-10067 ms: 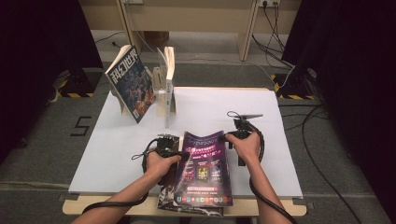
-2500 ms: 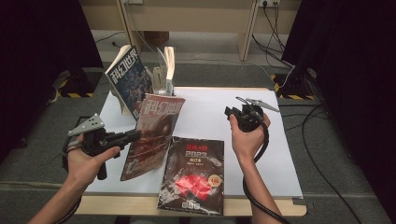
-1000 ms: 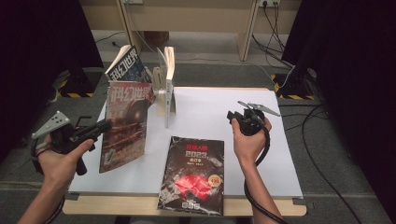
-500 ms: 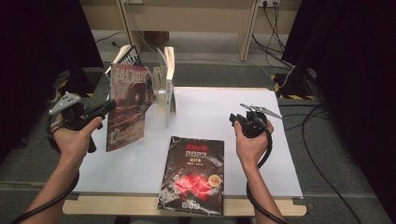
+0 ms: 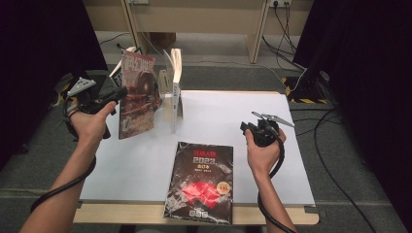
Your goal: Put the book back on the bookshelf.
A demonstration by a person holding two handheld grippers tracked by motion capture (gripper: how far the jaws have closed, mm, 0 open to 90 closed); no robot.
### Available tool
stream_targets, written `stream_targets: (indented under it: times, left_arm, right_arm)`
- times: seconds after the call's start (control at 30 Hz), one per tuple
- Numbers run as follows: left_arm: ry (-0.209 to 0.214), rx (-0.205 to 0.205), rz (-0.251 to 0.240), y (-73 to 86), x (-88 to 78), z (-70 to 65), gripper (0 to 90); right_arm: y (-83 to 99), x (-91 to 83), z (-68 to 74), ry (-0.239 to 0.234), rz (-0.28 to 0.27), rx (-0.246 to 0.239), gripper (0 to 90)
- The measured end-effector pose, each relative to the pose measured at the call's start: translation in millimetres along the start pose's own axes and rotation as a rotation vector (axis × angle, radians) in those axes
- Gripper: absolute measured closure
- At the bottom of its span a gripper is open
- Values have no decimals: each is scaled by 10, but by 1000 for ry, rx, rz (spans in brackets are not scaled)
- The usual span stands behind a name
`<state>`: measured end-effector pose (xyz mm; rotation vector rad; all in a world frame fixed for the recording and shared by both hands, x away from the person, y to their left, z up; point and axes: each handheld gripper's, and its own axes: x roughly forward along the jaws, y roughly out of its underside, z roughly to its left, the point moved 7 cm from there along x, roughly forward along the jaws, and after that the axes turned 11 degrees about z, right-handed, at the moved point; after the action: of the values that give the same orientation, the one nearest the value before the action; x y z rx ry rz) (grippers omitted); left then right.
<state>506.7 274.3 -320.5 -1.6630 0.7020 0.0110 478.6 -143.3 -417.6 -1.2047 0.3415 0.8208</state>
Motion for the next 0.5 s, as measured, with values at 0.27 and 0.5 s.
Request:
stream_targets:
  times: [0.27,0.5]
  left_arm:
    - [-31,-12,-14,-162,229,35,843]
    - [-37,-10,-26,-284,376,5,843]
  right_arm:
    - [25,0,-24,0,6,4,686]
    - [40,0,-70,4,5,1,687]
